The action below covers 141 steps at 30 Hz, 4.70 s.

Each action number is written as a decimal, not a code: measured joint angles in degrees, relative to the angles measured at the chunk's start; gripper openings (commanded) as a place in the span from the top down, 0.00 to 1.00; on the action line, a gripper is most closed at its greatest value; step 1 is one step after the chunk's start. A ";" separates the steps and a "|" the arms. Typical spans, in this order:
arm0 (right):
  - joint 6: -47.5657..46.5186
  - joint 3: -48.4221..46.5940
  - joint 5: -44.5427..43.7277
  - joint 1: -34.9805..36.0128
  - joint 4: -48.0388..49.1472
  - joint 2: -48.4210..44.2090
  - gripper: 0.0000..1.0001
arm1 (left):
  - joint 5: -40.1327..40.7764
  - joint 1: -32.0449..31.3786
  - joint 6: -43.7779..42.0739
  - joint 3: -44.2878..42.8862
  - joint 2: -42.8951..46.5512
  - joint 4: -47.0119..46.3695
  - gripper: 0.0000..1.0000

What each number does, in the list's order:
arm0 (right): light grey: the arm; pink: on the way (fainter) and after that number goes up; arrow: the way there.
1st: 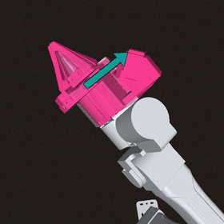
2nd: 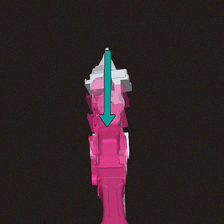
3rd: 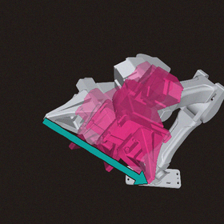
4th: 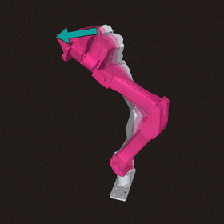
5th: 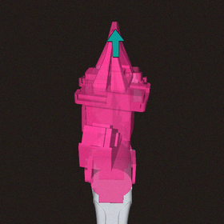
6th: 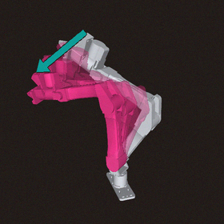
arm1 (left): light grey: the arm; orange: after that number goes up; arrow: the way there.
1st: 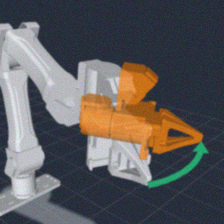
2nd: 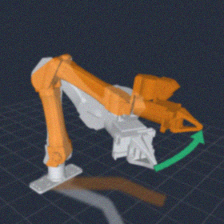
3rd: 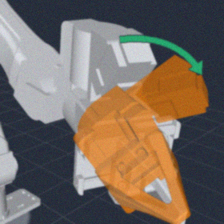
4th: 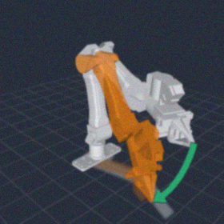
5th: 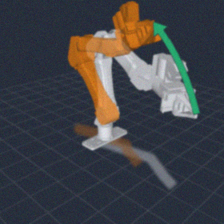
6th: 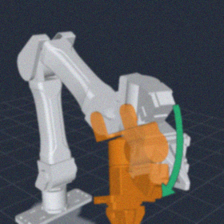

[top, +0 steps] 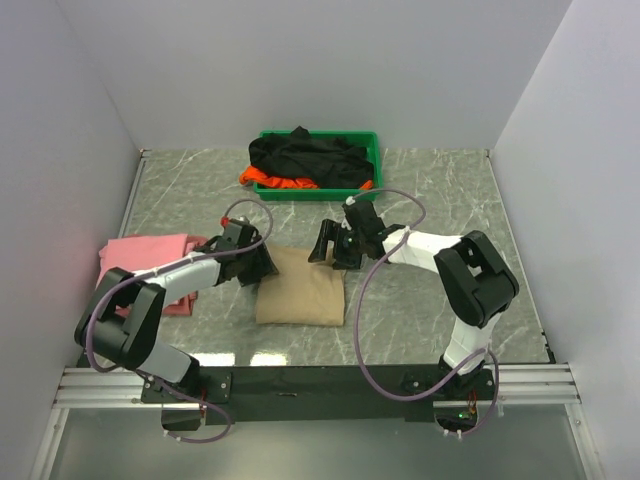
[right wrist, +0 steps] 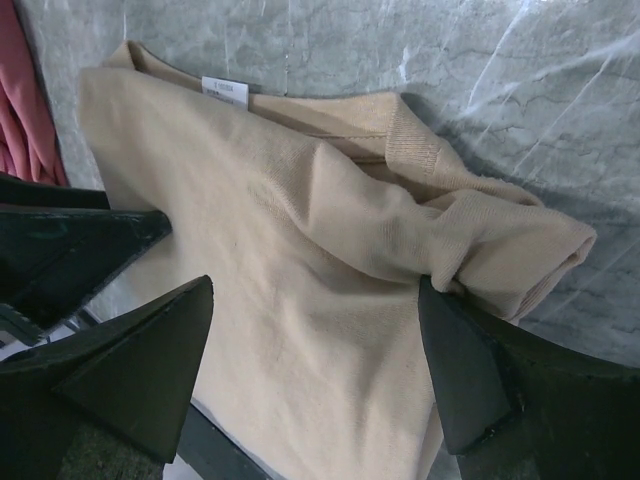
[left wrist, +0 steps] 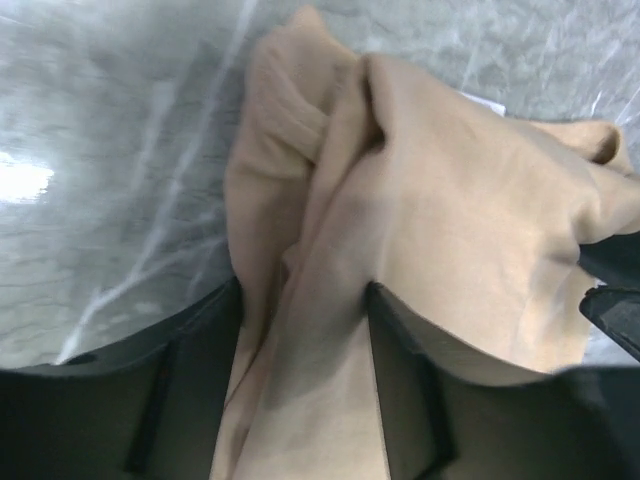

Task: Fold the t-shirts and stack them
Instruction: Neatly place the folded tshirt to the corner

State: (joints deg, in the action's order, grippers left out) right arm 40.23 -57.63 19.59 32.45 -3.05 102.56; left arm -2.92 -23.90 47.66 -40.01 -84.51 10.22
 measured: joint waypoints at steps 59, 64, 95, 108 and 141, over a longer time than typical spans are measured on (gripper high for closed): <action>-5.40 13.73 -22.73 -9.35 -18.36 -38.07 0.08 | 82.88 -10.10 14.21 -27.61 -15.45 60.98 0.99; -5.42 13.73 -21.66 -9.64 -17.75 -36.52 0.08 | 84.11 -13.70 20.98 -20.13 -15.12 65.00 1.00; -5.60 13.79 -19.87 -10.23 -17.03 -32.39 0.08 | 44.19 23.93 -22.99 -20.92 19.91 35.69 1.00; -5.64 14.01 -19.56 -10.54 -16.04 -30.82 0.08 | 40.28 31.98 -38.93 -23.34 12.59 26.12 0.99; -7.10 14.88 -18.10 -13.16 -16.00 -27.56 0.07 | 56.13 41.11 -34.77 -30.12 -5.99 27.87 0.21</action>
State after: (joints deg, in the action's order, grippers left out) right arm 33.12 -42.74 1.50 19.29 -19.05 75.00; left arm 53.21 17.21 12.88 -70.13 -90.50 38.09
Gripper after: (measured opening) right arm 0.924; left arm 0.464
